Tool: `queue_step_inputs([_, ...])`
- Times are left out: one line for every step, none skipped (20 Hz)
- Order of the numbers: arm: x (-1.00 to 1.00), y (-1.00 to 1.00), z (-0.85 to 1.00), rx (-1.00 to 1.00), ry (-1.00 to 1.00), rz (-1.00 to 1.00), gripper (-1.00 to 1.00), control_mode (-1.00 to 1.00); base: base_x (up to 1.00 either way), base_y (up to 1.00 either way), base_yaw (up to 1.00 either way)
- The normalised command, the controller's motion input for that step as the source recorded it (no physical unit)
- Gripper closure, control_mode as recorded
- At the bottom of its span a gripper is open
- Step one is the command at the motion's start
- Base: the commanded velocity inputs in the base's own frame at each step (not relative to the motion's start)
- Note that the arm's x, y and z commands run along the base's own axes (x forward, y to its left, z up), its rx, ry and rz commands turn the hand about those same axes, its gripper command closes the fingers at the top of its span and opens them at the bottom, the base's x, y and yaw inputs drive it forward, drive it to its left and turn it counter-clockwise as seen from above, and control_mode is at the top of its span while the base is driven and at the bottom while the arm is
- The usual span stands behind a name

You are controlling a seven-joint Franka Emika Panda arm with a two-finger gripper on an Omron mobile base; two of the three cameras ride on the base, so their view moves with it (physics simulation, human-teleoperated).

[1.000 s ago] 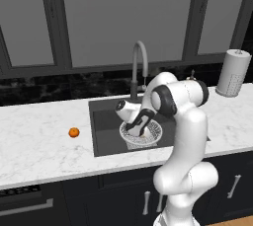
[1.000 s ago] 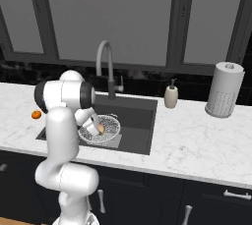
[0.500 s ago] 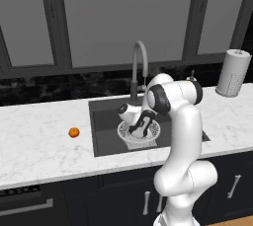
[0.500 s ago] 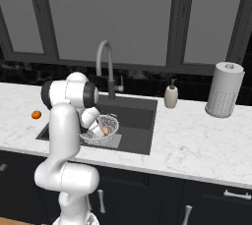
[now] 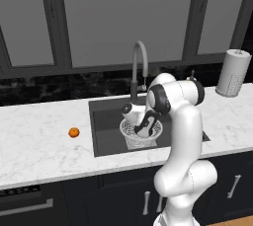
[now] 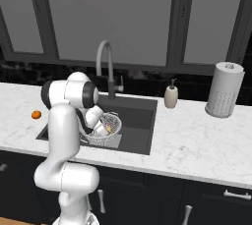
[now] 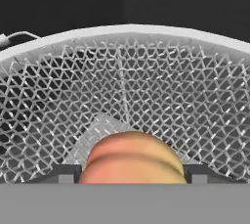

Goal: Put the colander in the sink, put the peach, tangerine in the colander, and turn on the sink faucet and pour water over the colander.

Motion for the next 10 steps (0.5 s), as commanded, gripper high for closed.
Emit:
queue_step_inputs([-0.03, -0.05, 0.00, 0.01, -0.11, 0.00, -1.00, -1.00, 0.00, 0.00, 0.00])
queue_step_inputs([-0.02, -0.03, 0.00, 0.00, -0.08, 0.00, -1.00, -1.00, 0.00, 0.00, 0.00])
queue_step_inputs([0.00, -0.01, 0.00, 0.00, -0.06, 0.00, -1.00, -1.00, 0.00, 0.00, 0.00])
queue_step_inputs([0.00, 0.00, 0.00, 0.00, -0.04, 0.00, -1.00, -1.00, 0.00, 0.00, 0.00])
queue_step_inputs([-0.01, 0.00, 0.00, 0.00, -0.01, 0.00, -1.00, -1.00, 0.00, 0.00, 0.00])
queue_step_inputs([-0.04, 0.00, 0.00, 0.00, 0.00, 0.00, -1.00, -1.00, 0.00, 0.00, 0.00])
queue_step_inputs([-0.09, 0.00, 0.00, 0.00, 0.00, 0.00, -1.00, -1.00, 0.00, 0.00, 0.00])
queue_step_inputs([-0.13, 0.00, 0.00, 0.00, 0.00, 0.00, -1.00, -1.00, 0.00, 0.00, 0.00])
queue_step_inputs([-0.21, 0.00, 0.00, 0.00, 0.00, 0.02, -1.00, -1.00, 0.00, 0.00, 0.00])
queue_step_inputs([-0.31, 0.00, 0.11, 0.03, 0.00, 0.05, -1.00, -1.00, 0.00, 0.00, 0.00])
